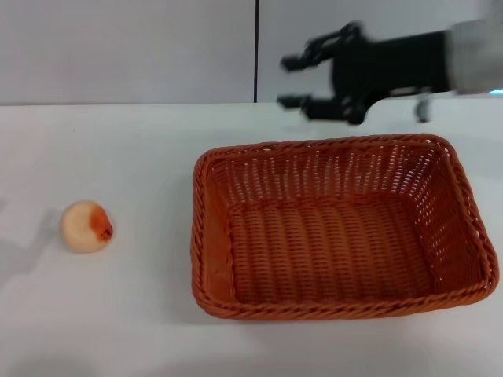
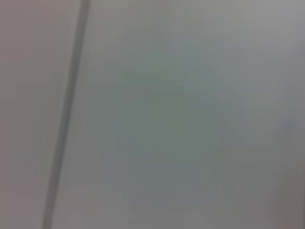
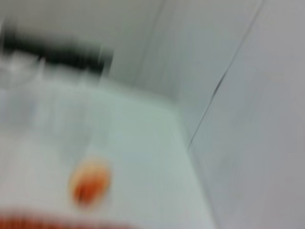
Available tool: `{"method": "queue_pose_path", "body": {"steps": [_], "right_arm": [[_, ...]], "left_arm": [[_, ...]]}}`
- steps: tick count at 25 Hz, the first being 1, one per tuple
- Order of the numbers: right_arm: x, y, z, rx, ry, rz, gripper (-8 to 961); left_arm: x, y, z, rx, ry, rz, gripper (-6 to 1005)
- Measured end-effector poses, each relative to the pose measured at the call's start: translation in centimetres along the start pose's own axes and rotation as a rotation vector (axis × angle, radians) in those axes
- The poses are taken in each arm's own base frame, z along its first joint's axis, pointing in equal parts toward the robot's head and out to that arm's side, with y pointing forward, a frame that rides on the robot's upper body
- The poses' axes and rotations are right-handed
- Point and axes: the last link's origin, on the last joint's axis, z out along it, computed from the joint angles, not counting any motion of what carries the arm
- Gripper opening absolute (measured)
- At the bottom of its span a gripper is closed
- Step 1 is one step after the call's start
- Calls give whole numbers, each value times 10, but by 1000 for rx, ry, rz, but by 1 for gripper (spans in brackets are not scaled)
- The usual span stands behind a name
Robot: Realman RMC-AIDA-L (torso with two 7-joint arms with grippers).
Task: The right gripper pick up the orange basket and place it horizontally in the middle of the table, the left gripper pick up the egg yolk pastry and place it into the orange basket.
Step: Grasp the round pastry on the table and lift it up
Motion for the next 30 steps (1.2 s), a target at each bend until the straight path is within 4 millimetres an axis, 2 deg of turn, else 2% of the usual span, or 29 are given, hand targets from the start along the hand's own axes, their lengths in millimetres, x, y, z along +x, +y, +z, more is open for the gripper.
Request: {"method": "queue_pose_path", "body": {"steps": [2, 5, 8, 9, 10, 11, 13, 14, 17, 18, 20, 30], "right_arm": [[-7, 8, -24, 63, -117, 70, 454], [-7, 25, -60, 191, -308, 165, 454], [5, 42, -94, 341, -469, 249, 454], [12, 49, -105, 393, -516, 276, 454], [18, 57, -115, 442, -560, 294, 454], [24, 65, -123, 483, -600, 306, 454], [35, 79, -136, 557, -656, 319, 455], [41, 86, -142, 592, -678, 329, 455], [50, 99, -149, 654, -704, 339, 455], [51, 102, -148, 659, -706, 340, 455], [54, 104, -148, 664, -703, 350, 455], [53, 96, -145, 662, -712, 348, 454]], "left_arm": [[0, 0, 0, 0, 0, 0, 793], [3, -8, 22, -149, -112, 16, 793], [3, -8, 22, -149, -112, 16, 793], [-2, -6, 38, -226, -199, 48, 793], [-5, -5, 45, -256, -232, 60, 793], [-8, -3, 51, -281, -262, 70, 792], [-8, -3, 51, -281, -262, 70, 792], [-13, 1, 62, -325, -305, 82, 792], [-16, 3, 69, -352, -335, 97, 792], [-21, 7, 77, -386, -380, 112, 792], [-22, 7, 79, -387, -390, 109, 792], [-21, -8, 68, -325, -423, 118, 792]]}}
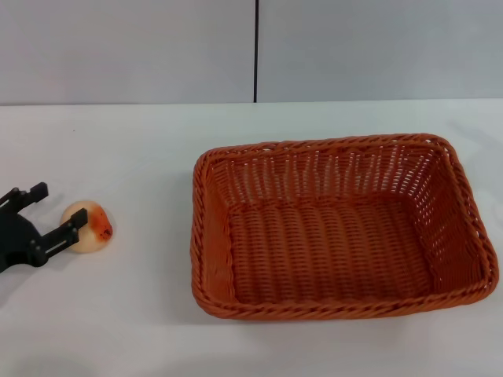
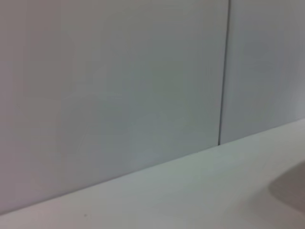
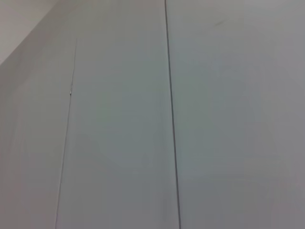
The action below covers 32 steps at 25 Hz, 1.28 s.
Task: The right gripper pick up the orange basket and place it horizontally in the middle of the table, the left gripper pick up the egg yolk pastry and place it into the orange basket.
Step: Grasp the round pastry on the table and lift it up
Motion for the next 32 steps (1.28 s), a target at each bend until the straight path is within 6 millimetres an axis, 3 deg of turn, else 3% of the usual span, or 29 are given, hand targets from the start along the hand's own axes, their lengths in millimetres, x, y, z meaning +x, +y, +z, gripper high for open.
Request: {"method": "queue_pose_path", "body": {"steps": [5, 13, 22, 32], "right_arm": [[0, -3, 5, 2, -3, -7, 454], [2, -8, 10, 14, 9, -20, 455], [4, -9, 10, 22, 15, -34, 455], [7, -9, 9, 29, 19, -24, 454]], "left_arm": [[-7, 1, -9, 15, -23, -24, 792], [-8, 11, -1, -82, -68, -57, 791], [-3, 10, 1, -91, -53, -37, 791], [-6, 12, 1, -96, -78, -31, 371]]}}
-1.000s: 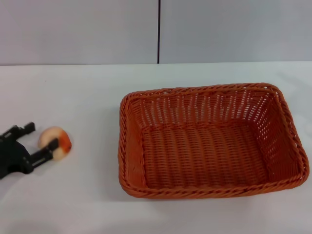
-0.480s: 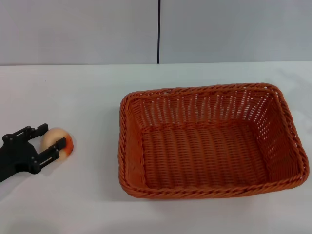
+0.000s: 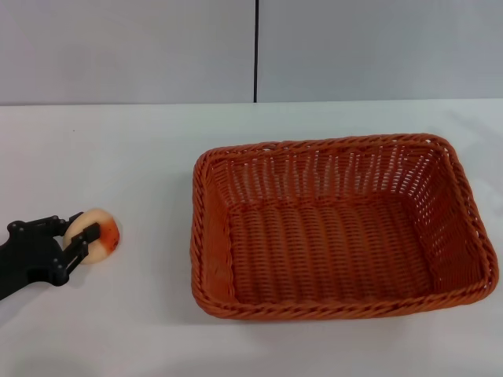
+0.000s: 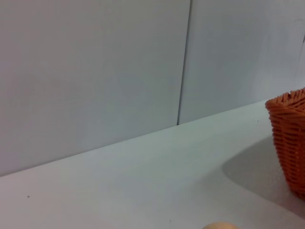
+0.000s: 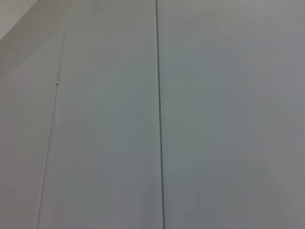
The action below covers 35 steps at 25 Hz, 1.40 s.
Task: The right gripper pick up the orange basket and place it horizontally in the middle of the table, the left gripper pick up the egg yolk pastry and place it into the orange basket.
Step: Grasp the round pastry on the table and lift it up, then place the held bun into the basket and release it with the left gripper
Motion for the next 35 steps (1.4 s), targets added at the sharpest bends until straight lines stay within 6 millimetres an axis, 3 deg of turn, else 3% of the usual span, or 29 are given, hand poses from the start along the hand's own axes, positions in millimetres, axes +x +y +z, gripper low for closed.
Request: {"method": "queue_pose_path", "body": {"steps": [5, 12, 17, 20, 28, 35], "right_arm": [[1, 0, 1, -2, -1, 2, 454], [1, 0, 1, -5, -3, 3, 454], [0, 0, -3, 7, -6, 1, 454], [-2, -3, -10, 38, -17, 2, 454], [-3, -16, -45, 188, -61, 1, 454], [4, -28, -94, 466, -138, 7, 455]], "left_arm": [[6, 0, -2, 2, 44, -10, 247], [55, -5, -14, -40, 323, 12, 209], [83, 5, -2, -180, 414, 47, 210], [97, 19, 15, -310, 431, 64, 211], [109, 57, 54, -577, 358, 100, 216], [107, 71, 66, -640, 343, 64, 220]]}}
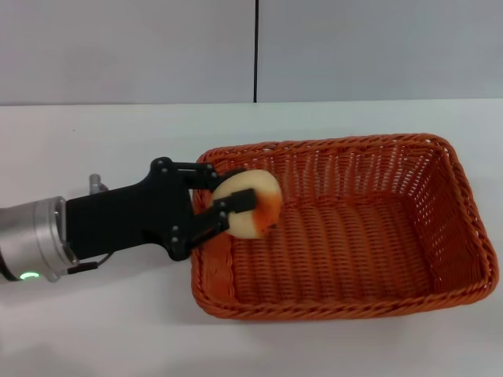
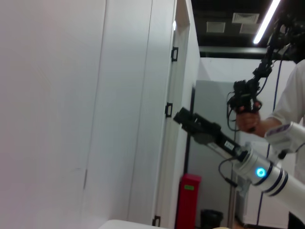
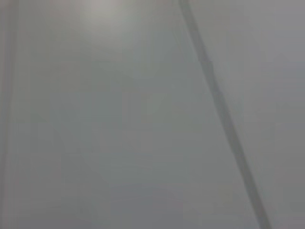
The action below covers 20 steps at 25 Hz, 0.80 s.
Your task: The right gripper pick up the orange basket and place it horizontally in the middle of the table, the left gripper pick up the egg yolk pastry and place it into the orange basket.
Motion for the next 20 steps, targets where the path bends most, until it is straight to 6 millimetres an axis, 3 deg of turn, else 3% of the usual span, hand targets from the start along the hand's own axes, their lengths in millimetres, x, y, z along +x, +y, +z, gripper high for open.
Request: {"method": "queue_pose_path", "body": {"steps": [4, 13, 17, 18, 20], "right_arm": [[2, -7, -17, 99, -9, -26, 455], [3, -12, -28, 168, -22, -21, 455], [4, -12, -28, 167, -17, -21, 455], [4, -12, -28, 167, -16, -24, 455], [4, -12, -28, 169, -12, -36, 455]], "left_arm": [[-8, -2, 14, -3, -10, -52, 231], [-23, -5, 29, 3, -90, -84, 317], [-22, -8, 19, 59, -61, -88, 416], [-18, -12, 2, 138, -17, -76, 446], [-15, -14, -7, 185, 6, -65, 505]]}}
